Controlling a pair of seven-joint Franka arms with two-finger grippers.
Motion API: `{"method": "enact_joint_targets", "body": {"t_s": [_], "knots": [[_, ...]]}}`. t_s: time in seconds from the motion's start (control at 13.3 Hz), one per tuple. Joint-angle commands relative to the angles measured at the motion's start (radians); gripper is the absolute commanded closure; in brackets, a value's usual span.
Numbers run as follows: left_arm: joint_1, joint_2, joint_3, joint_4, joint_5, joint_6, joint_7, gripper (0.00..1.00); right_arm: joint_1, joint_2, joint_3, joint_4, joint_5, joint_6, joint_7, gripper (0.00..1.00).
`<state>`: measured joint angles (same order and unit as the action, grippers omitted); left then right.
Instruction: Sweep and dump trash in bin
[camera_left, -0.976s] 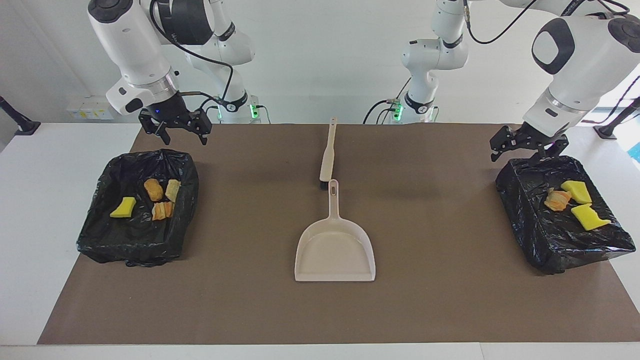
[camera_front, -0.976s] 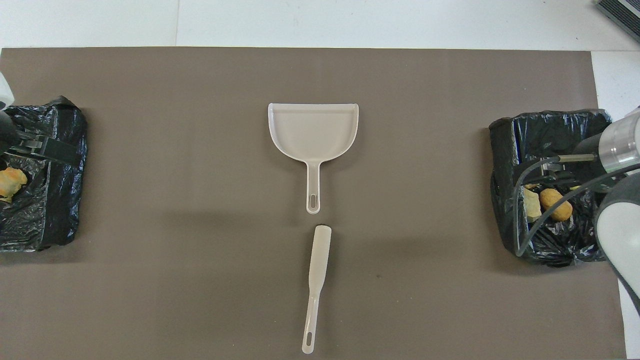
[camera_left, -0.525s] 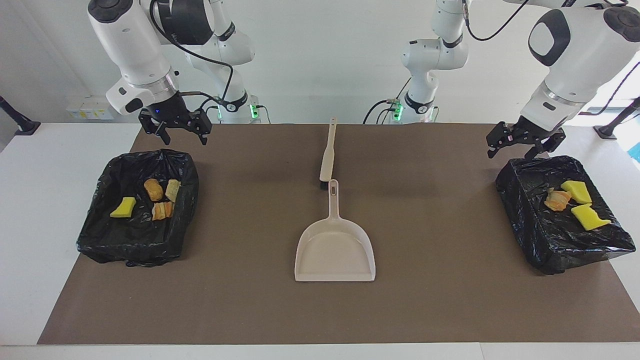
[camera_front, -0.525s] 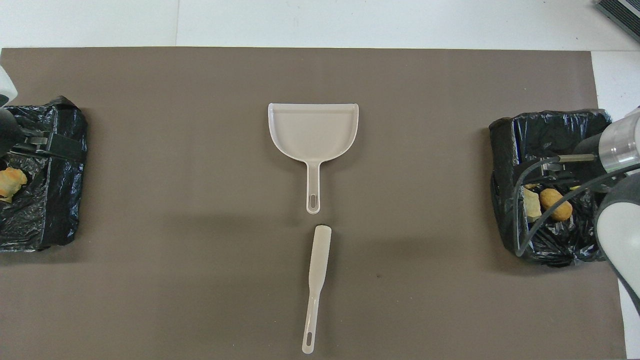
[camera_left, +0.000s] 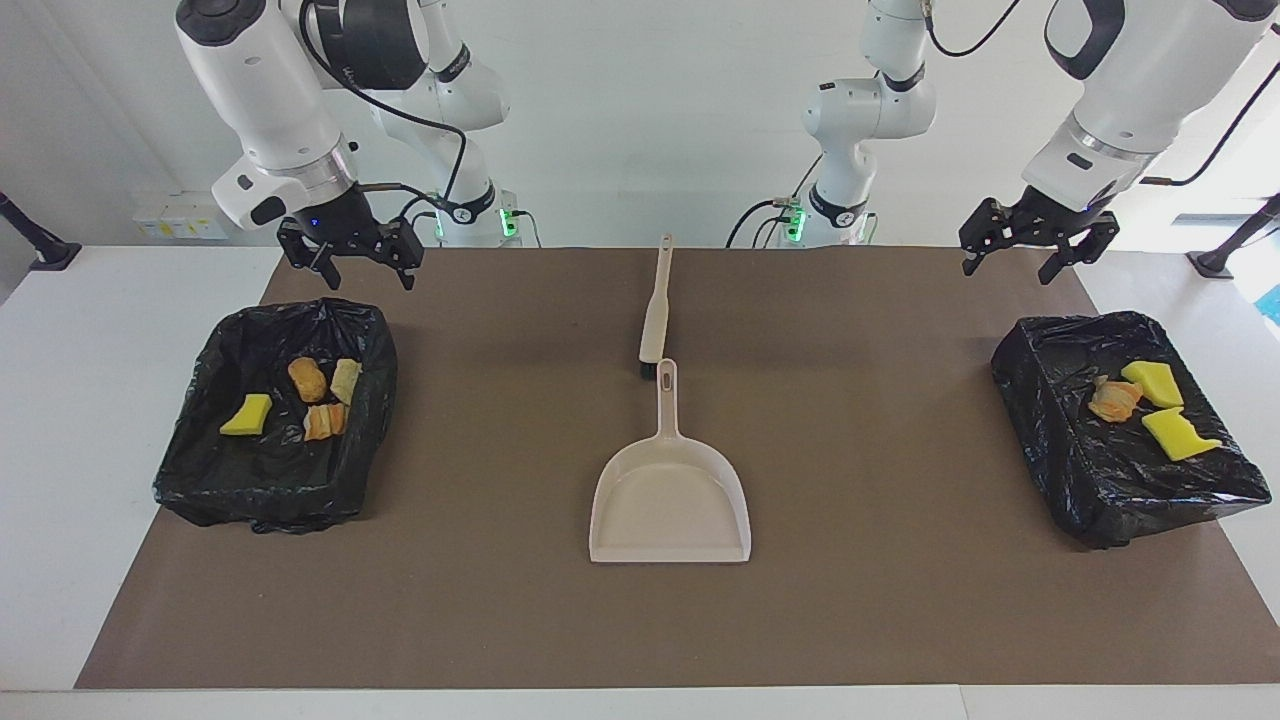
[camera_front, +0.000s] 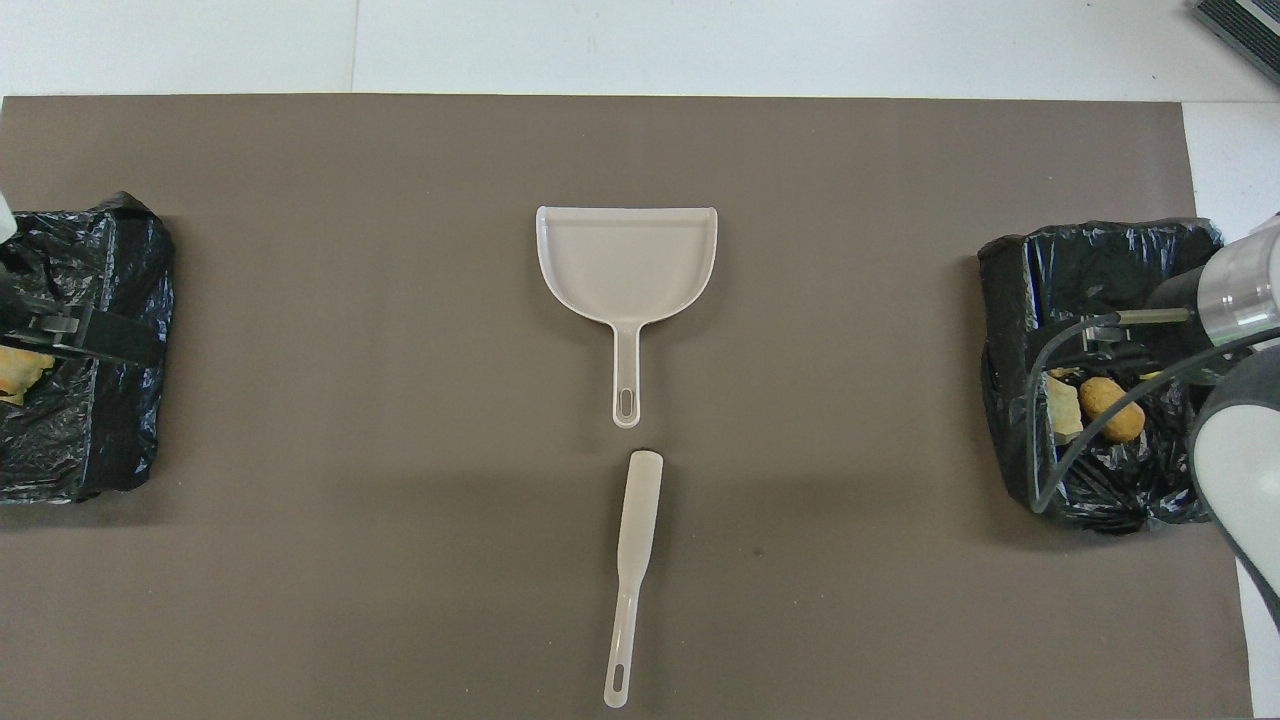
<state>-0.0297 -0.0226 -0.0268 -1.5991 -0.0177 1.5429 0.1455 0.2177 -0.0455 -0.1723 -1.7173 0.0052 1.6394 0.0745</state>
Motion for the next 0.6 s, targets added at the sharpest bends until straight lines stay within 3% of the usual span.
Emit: {"method": "enact_joint_targets", "body": {"t_s": [0.0, 0.53], "knots": [[0.022, -0.068, -0.013, -0.102, 0.016, 0.032, 0.0, 0.0, -0.011, 0.007, 0.0, 0.013, 0.016, -0.009, -0.024, 0.0], [0.022, -0.059, -0.01, -0.091, 0.016, 0.043, -0.004, 0.0, -0.011, 0.007, 0.0, 0.015, 0.016, -0.009, -0.024, 0.0]]}}
